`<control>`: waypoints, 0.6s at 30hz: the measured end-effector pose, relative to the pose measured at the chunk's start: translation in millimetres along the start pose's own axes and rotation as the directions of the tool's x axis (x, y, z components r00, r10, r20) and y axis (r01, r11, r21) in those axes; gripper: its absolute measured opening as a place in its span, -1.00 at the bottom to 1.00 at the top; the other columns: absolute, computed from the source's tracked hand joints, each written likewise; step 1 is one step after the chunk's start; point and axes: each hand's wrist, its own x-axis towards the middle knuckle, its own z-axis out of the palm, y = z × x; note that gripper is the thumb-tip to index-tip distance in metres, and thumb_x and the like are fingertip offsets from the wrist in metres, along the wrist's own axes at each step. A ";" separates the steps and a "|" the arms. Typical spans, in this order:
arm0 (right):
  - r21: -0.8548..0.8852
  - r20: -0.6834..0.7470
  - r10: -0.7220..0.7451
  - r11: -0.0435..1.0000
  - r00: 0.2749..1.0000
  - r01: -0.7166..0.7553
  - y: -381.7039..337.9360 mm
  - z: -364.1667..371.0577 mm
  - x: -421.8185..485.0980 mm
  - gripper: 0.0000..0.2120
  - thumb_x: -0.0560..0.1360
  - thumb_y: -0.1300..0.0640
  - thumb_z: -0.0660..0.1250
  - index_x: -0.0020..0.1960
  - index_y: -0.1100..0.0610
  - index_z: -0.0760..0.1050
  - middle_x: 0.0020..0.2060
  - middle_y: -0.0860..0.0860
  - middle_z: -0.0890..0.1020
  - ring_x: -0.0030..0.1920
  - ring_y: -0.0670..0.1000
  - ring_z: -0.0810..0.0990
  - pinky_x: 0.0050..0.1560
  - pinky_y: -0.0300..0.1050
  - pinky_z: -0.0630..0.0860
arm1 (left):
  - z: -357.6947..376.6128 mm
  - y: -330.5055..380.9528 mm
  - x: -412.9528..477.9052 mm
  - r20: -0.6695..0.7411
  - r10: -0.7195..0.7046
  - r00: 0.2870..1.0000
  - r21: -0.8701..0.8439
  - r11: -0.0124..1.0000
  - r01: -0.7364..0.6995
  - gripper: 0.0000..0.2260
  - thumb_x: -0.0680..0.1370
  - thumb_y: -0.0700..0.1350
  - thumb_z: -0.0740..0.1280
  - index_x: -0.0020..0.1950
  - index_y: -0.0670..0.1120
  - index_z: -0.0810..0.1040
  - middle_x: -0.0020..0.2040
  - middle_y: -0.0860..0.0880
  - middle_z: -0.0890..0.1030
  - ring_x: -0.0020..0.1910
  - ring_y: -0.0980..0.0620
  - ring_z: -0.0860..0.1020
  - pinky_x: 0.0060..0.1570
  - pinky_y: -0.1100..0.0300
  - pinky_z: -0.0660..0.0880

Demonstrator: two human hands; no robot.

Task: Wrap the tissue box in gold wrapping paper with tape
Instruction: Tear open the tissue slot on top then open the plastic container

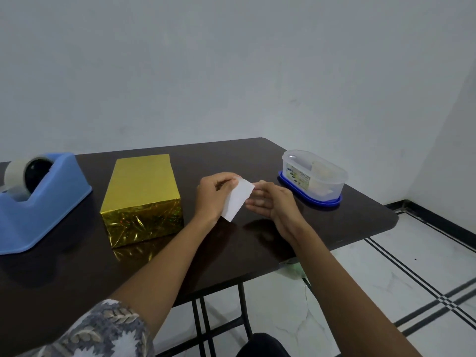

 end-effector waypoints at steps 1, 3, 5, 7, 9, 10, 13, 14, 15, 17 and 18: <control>-0.014 0.008 0.000 1.000 1.000 0.001 1.0 0.1 0.5 -0.81 0.55 0.14 0.26 0.01 0.24 0.58 -0.11 0.15 0.68 -0.17 0.08 0.69 -0.15 -0.11 0.64 | -0.1 0.4 -0.7 0.003 0.002 1.000 0.010 1.000 -0.003 -0.89 0.52 -0.24 0.36 -0.04 -0.07 0.64 -0.10 0.08 0.61 -0.15 0.26 0.54 -0.16 0.39 0.46; -0.063 0.001 -0.028 0.998 1.000 0.028 3.1 -0.5 0.1 -0.86 0.52 0.17 0.31 0.01 0.22 0.57 -0.06 0.16 0.67 -0.15 0.08 0.68 -0.18 -0.13 0.64 | -0.5 2.9 -1.7 0.008 -0.005 1.000 0.008 1.000 0.005 -0.85 0.50 -0.21 0.39 0.05 -0.06 0.62 -0.10 0.13 0.60 -0.15 0.29 0.54 -0.20 0.42 0.47; -0.057 -0.079 -0.047 0.997 0.996 0.043 3.8 -1.8 0.5 -0.92 0.51 0.22 0.33 -0.04 0.20 0.58 -0.08 0.15 0.66 -0.20 0.02 0.68 -0.24 -0.20 0.62 | -1.4 5.6 -1.6 0.041 -0.062 0.997 -0.065 0.996 0.065 -0.79 0.48 -0.18 0.42 0.10 -0.04 0.59 -0.13 0.13 0.62 -0.17 0.23 0.58 -0.27 0.39 0.50; -0.020 -0.161 -0.069 0.998 0.985 0.067 3.8 -3.4 2.3 -0.95 0.50 0.22 0.34 -0.09 0.15 0.59 -0.13 0.10 0.66 -0.25 -0.04 0.67 -0.27 -0.22 0.62 | -0.6 6.6 -1.7 0.103 -0.085 0.991 -0.110 0.989 0.097 -0.80 0.46 -0.19 0.44 0.08 -0.10 0.62 -0.14 0.03 0.66 -0.18 0.12 0.61 -0.30 0.39 0.50; -0.045 -0.189 -0.123 0.992 0.974 0.116 4.0 -3.2 4.0 -0.93 0.52 0.16 0.33 -0.11 0.08 0.60 -0.16 0.03 0.67 -0.21 -0.07 0.66 -0.20 -0.17 0.64 | 0.2 5.3 -1.8 0.112 -0.048 0.993 -0.039 0.998 0.053 -0.84 0.45 -0.21 0.44 0.02 -0.15 0.66 -0.11 -0.03 0.67 -0.16 0.10 0.60 -0.28 0.41 0.47; -0.078 -0.201 -0.166 0.985 0.966 0.153 4.5 -3.0 5.5 -0.91 0.53 0.11 0.32 -0.10 0.04 0.60 -0.17 -0.01 0.67 -0.17 -0.09 0.65 -0.15 -0.16 0.62 | 0.3 4.6 -0.9 0.101 -0.022 0.995 0.026 0.999 0.020 -0.86 0.45 -0.20 0.44 0.00 -0.15 0.67 -0.11 -0.02 0.66 -0.16 0.13 0.58 -0.26 0.42 0.46; -0.142 -0.197 -0.249 0.964 0.948 0.224 4.8 -2.4 7.1 -0.90 0.52 0.07 0.32 -0.10 0.00 0.62 -0.18 -0.07 0.68 -0.09 -0.05 0.64 -0.07 -0.13 0.60 | -0.6 4.9 -1.1 0.130 0.024 0.991 0.166 0.985 -0.046 -0.85 0.46 -0.16 0.44 0.01 -0.12 0.68 -0.09 0.02 0.66 -0.12 0.18 0.56 -0.16 0.38 0.46; -0.149 -0.183 -0.252 0.963 0.950 0.226 4.5 -2.4 7.5 -0.90 0.50 0.09 0.34 -0.13 0.01 0.63 -0.21 -0.06 0.68 -0.09 -0.03 0.64 -0.07 -0.10 0.60 | -1.0 5.7 -0.6 0.154 0.022 0.988 0.170 0.984 -0.048 -0.85 0.46 -0.16 0.44 0.00 -0.12 0.68 -0.09 0.02 0.66 -0.11 0.17 0.57 -0.15 0.36 0.46; -0.162 -0.168 -0.246 0.962 0.955 0.220 5.2 -2.7 6.8 -0.90 0.49 0.12 0.35 -0.15 0.02 0.63 -0.22 -0.05 0.68 -0.10 -0.02 0.64 -0.07 -0.08 0.61 | -1.7 6.7 -1.6 0.171 0.011 0.985 0.166 0.985 -0.040 -0.86 0.46 -0.15 0.45 -0.01 -0.11 0.68 -0.09 0.03 0.66 -0.11 0.15 0.57 -0.16 0.34 0.47; -0.175 -0.139 -0.239 0.961 0.961 0.214 4.8 -2.2 6.3 -0.89 0.49 0.15 0.36 -0.18 0.05 0.63 -0.23 -0.04 0.67 -0.12 -0.03 0.63 -0.11 -0.10 0.62 | -2.8 9.6 -1.5 0.185 -0.015 0.983 0.155 0.988 -0.014 -0.90 0.46 -0.15 0.44 -0.04 -0.08 0.67 -0.11 0.04 0.64 -0.12 0.13 0.57 -0.19 0.32 0.48; -0.172 -0.125 -0.236 0.962 0.964 0.213 5.4 -1.7 5.9 -0.90 0.48 0.17 0.36 -0.18 0.06 0.63 -0.22 -0.03 0.67 -0.13 -0.04 0.64 -0.14 -0.13 0.62 | -3.6 10.3 -1.6 0.185 -0.026 0.982 0.154 0.988 -0.003 -0.92 0.46 -0.16 0.44 -0.06 -0.06 0.66 -0.13 0.05 0.63 -0.13 0.14 0.57 -0.21 0.32 0.48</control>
